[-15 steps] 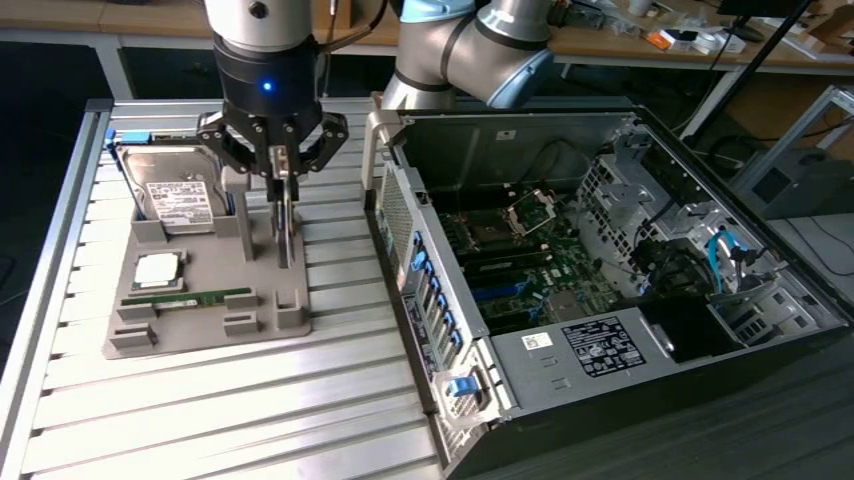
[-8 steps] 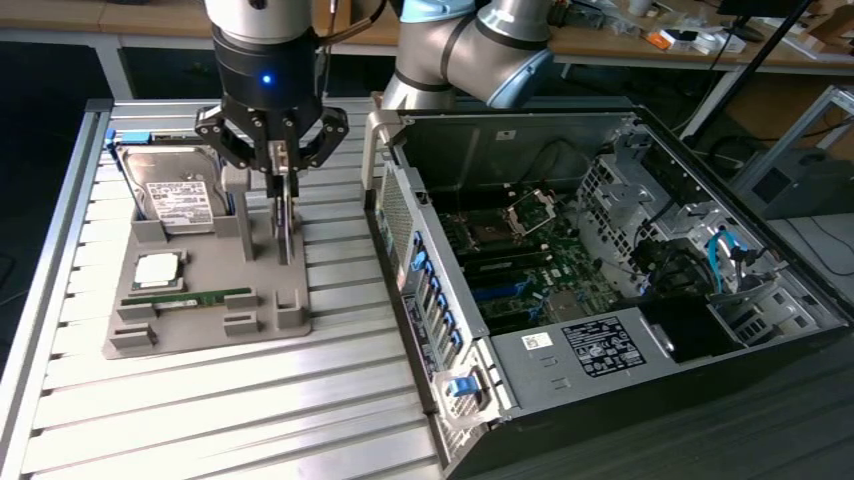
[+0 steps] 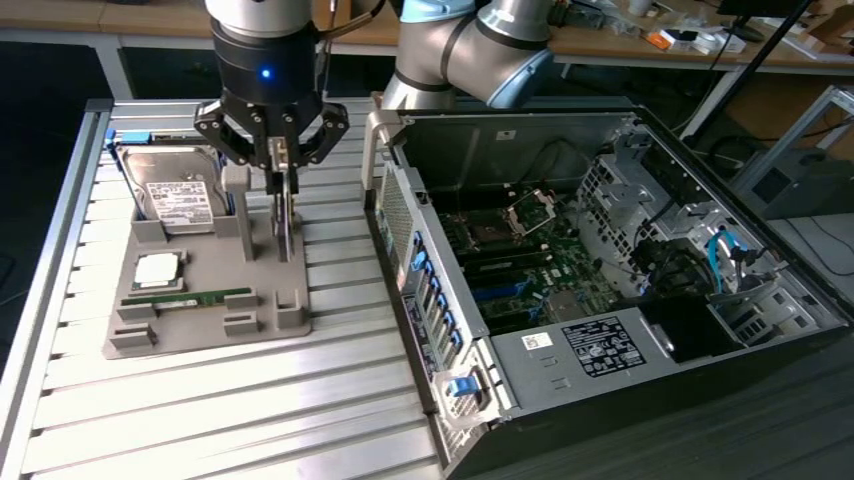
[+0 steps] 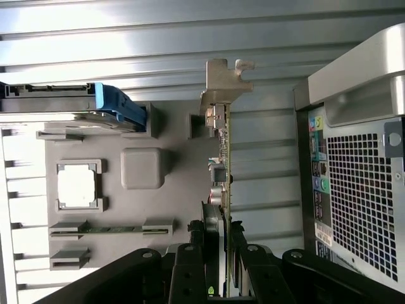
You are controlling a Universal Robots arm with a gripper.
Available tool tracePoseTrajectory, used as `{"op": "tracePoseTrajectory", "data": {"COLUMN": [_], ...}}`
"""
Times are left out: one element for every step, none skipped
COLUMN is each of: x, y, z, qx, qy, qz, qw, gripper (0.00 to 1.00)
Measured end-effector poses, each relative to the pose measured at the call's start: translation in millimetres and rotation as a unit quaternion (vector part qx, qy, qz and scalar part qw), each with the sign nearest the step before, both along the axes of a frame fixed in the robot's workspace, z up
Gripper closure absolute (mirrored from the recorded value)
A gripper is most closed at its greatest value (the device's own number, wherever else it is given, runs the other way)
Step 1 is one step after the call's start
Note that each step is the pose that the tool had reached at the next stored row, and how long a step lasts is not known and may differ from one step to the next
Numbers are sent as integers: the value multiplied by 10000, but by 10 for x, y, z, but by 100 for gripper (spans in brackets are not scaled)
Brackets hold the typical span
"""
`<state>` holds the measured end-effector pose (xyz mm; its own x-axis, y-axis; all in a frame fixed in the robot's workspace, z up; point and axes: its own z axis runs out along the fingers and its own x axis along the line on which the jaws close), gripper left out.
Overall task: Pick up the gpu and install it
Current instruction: 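Pick up the gpu and move the gpu toward the slot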
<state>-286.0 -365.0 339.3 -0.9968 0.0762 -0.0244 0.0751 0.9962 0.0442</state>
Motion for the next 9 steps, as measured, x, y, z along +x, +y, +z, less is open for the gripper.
{"op": "tracePoseTrajectory", "data": {"x": [0,0,0,0,0,0,0,0,0], "y": [0,0,0,0,0,0,0,0,0], "z": [4,9,14,19,24,29,34,40,50], "qx": [0,0,0,0,0,0,0,0,0], "qy": [-1,-1,0,0,0,0,0,0,0], "qz": [0,0,0,0,0,0,0,0,0], "qw": [10000,10000,10000,10000,10000,10000,10000,10000,10000], "gripper": [73,73,73,73,73,73,73,73,73]}}
